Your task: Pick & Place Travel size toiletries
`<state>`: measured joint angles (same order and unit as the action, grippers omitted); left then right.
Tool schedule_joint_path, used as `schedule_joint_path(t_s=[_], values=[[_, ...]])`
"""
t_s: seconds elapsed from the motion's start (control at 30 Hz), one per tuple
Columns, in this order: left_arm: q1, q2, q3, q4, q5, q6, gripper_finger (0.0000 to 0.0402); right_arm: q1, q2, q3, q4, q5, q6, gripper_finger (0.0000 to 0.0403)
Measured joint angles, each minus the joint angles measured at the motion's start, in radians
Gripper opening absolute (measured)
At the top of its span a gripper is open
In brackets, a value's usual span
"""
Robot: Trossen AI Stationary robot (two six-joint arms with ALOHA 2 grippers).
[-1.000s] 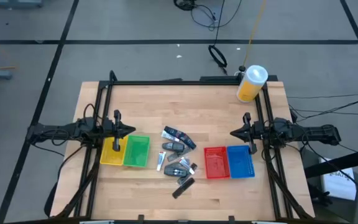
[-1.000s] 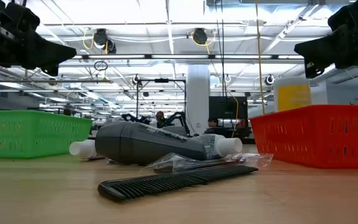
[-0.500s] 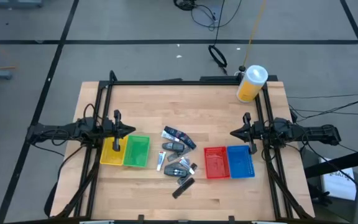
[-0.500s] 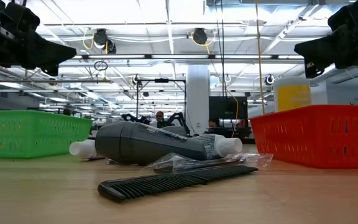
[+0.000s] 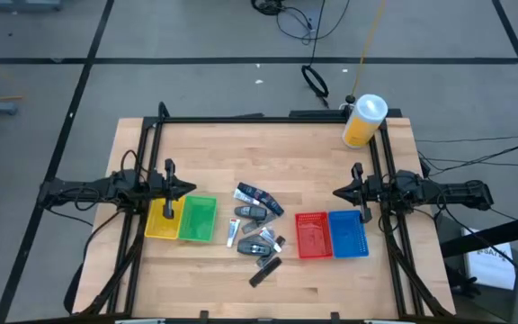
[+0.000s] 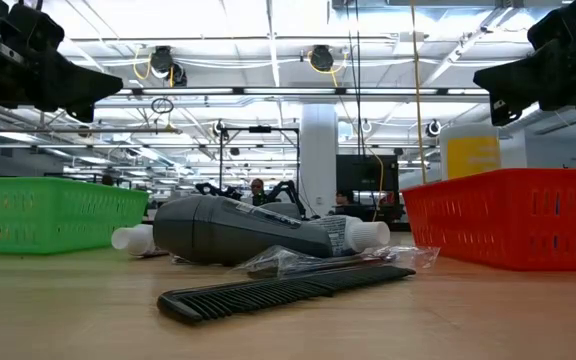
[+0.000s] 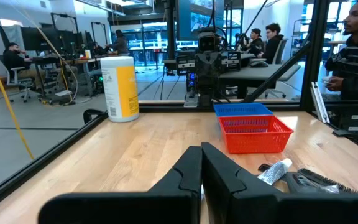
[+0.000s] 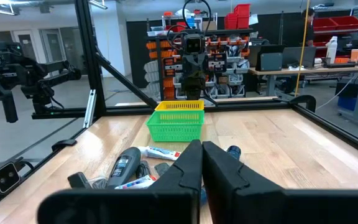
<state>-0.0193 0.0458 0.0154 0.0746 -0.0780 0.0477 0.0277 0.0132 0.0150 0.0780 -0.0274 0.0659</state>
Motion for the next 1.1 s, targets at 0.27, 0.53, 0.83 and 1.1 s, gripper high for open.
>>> schedule_joint_path(t_s=[0.27, 0.53, 0.83, 1.1], values=[[0.0, 0.0, 0.0, 0.0, 0.0, 0.0, 0.001, 0.0, 0.0, 0.0, 0.0, 0.0, 0.0, 0.0004], [0.0, 0.0, 0.0, 0.0, 0.0, 0.0, 0.001, 0.0, 0.0, 0.0, 0.0, 0.0, 0.0, 0.0004], [0.0, 0.0, 0.0, 0.0, 0.0, 0.0, 0.001, 0.0, 0.0, 0.0, 0.0, 0.0, 0.0, 0.0004], [-0.002, 0.0, 0.0, 0.059, 0.0, -0.133, 0.001, -0.002, 0.006, 0.0, 0.232, 0.052, 0.076, 0.0004]])
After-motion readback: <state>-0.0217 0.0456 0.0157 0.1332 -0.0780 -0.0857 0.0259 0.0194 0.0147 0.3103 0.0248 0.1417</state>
